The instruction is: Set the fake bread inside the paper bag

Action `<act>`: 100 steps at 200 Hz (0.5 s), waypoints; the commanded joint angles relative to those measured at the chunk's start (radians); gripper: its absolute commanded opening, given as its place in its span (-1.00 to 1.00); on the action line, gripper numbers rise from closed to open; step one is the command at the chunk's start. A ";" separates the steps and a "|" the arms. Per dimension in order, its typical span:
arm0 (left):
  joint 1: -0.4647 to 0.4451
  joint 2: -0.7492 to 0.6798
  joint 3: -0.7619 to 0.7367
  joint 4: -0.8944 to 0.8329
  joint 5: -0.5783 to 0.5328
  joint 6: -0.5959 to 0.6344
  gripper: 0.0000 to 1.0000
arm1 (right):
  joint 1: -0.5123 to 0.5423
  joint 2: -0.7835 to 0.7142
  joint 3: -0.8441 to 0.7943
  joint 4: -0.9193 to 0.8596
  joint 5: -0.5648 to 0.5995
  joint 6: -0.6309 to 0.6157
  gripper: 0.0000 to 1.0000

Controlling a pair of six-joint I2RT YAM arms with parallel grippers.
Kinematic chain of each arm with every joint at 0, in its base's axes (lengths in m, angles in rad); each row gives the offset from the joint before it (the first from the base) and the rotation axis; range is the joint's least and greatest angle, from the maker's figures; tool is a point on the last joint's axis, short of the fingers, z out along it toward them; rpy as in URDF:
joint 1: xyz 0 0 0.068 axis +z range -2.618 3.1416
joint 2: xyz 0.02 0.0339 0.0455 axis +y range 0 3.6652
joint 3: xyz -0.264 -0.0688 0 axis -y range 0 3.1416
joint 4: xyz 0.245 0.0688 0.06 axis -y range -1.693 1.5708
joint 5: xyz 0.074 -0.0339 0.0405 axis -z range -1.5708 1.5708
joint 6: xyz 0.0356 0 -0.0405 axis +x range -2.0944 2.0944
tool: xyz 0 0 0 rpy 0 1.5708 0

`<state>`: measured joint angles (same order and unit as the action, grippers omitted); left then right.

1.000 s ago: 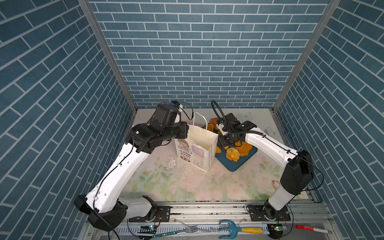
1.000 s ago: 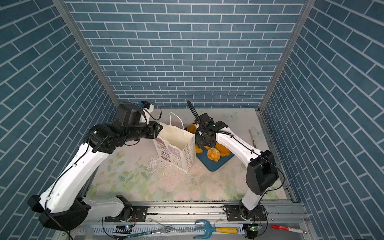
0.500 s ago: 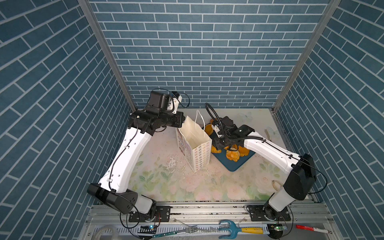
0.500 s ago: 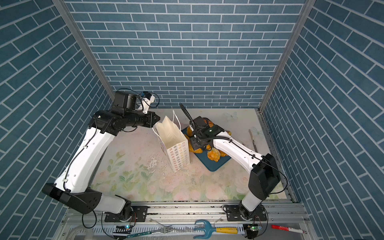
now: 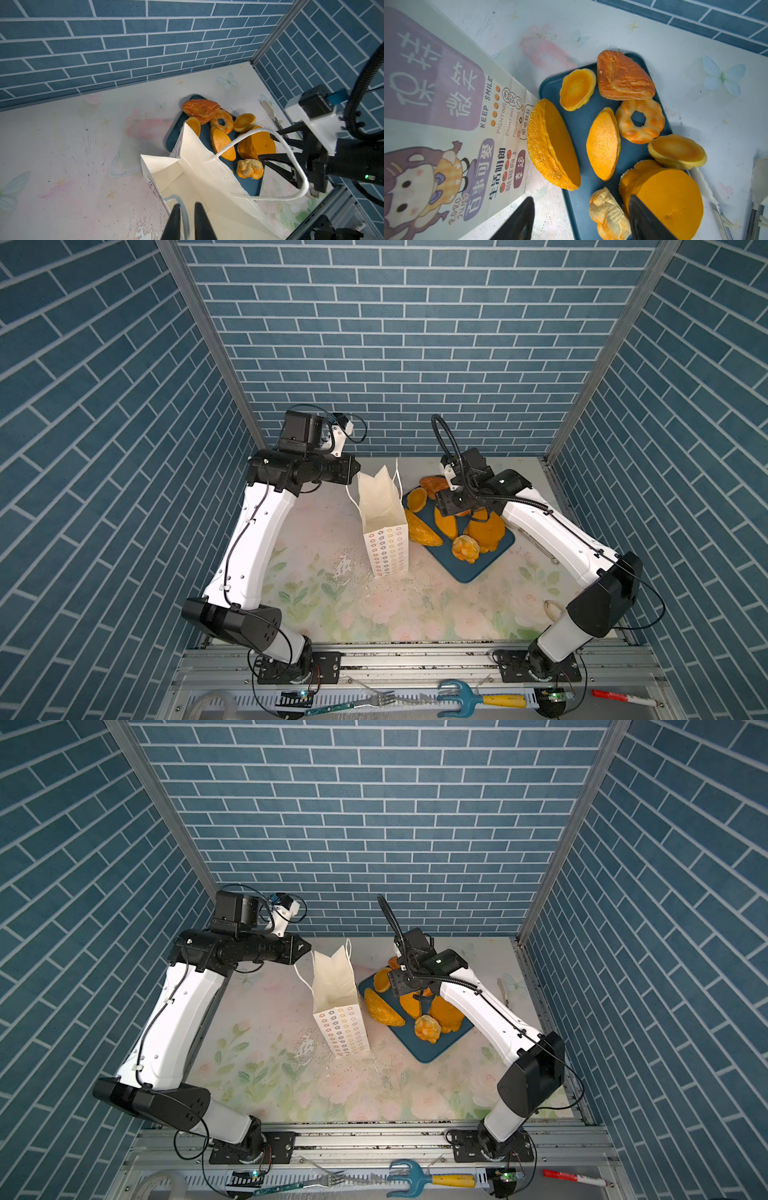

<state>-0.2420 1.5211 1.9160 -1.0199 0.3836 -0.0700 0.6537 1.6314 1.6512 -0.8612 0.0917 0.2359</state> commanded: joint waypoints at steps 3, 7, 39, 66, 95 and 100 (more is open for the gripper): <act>0.030 0.000 0.005 -0.002 0.015 -0.012 -0.53 | -0.014 -0.004 0.021 -0.061 -0.014 0.020 0.45; 0.029 0.001 0.008 -0.004 0.016 -0.018 -0.46 | -0.015 -0.005 0.017 -0.061 -0.019 0.019 0.45; 0.017 -0.083 -0.059 0.051 -0.005 -0.093 0.17 | -0.016 -0.007 -0.015 -0.057 -0.029 0.011 0.45; -0.036 -0.150 -0.136 0.051 -0.042 -0.120 0.30 | -0.015 0.005 -0.018 -0.069 -0.032 0.010 0.45; -0.058 -0.172 -0.202 0.038 -0.113 -0.119 -0.06 | -0.015 0.007 -0.023 -0.070 -0.036 0.011 0.42; -0.057 -0.167 -0.201 0.035 -0.124 -0.119 -0.15 | -0.015 0.006 -0.024 -0.069 -0.039 0.011 0.41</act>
<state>-0.2928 1.3491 1.7496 -0.9821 0.3325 -0.1802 0.6365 1.6337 1.6421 -0.9062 0.0692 0.2363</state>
